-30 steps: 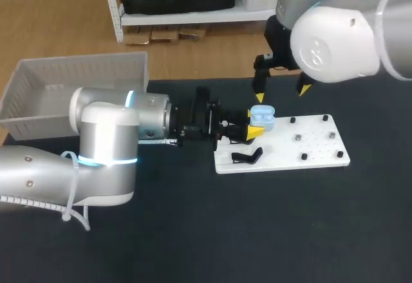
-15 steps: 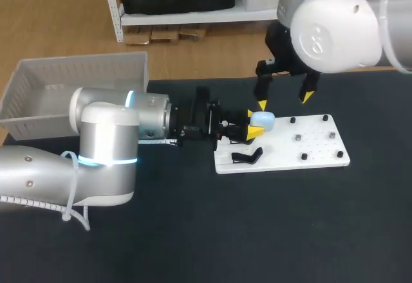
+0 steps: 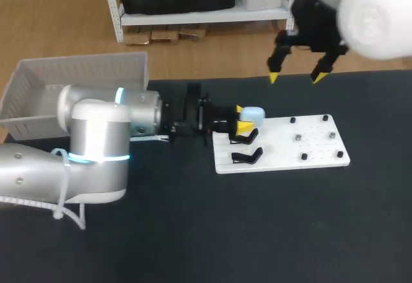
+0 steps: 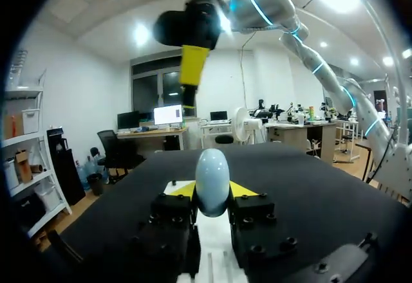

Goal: Pick up each earbud case from the left stands, insert the matching earbuds, close the lid, and place the case in the box.

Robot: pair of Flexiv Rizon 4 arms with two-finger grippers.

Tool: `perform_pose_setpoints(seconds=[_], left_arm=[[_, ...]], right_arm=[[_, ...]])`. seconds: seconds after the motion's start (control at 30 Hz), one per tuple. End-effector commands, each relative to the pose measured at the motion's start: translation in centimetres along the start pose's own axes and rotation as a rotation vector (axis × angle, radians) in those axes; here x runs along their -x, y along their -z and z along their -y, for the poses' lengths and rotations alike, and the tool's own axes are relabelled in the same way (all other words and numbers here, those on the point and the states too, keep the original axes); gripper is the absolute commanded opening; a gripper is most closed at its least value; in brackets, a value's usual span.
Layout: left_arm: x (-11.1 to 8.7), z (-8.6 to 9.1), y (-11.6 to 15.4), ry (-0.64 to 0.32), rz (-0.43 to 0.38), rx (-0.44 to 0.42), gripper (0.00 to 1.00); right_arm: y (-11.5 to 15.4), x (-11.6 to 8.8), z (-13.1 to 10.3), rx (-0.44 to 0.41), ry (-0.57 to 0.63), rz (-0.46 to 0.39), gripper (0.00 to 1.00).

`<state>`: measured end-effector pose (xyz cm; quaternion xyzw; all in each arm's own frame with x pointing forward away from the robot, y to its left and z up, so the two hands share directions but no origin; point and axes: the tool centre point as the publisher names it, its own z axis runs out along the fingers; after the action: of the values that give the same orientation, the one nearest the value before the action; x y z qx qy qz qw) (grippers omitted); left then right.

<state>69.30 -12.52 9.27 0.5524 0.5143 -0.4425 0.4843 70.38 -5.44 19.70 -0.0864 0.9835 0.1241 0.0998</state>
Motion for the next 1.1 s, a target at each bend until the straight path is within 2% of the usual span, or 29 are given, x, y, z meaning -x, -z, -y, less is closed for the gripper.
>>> perform_pose_setpoints(seconds=[0.03,0.23,0.57,0.63,0.7,0.8,0.9,1.03,1.1], left_arm=[[2.5,2.2,4.8,0.01,-0.104,0.099,0.0],[5.0,1.7,10.2,0.029,-0.254,0.183,0.0],[4.7,-2.0,19.6,0.167,-0.37,0.347,0.0],[4.1,-3.0,21.7,0.202,-0.394,0.387,0.0],[3.1,-4.1,23.6,0.225,-0.472,0.415,0.0],[1.4,-5.9,26.5,0.277,-0.533,0.463,0.0],[-0.1,-7.5,28.7,0.327,-0.528,0.502,0.0],[-1.7,-9.7,31.1,0.393,-0.467,0.537,0.0],[-2.4,-10.7,32.2,0.414,-0.462,0.541,0.0]], right_arm=[[1.4,-1.3,1.3,0.052,-0.003,0.059,1.0],[1.4,-1.3,1.3,0.052,-0.003,0.059,1.0],[1.4,-1.3,1.3,0.052,-0.003,0.059,1.0],[1.4,-1.3,1.3,0.052,-0.003,0.059,1.0],[1.4,-1.3,1.3,0.052,-0.003,0.059,1.0],[1.4,-1.3,1.3,0.052,-0.003,0.059,1.0],[1.4,-1.3,1.3,0.052,-0.003,0.059,1.0],[1.4,-1.3,1.3,0.052,-0.003,0.059,1.0],[1.4,-1.3,1.3,0.052,-0.003,0.059,1.0]])
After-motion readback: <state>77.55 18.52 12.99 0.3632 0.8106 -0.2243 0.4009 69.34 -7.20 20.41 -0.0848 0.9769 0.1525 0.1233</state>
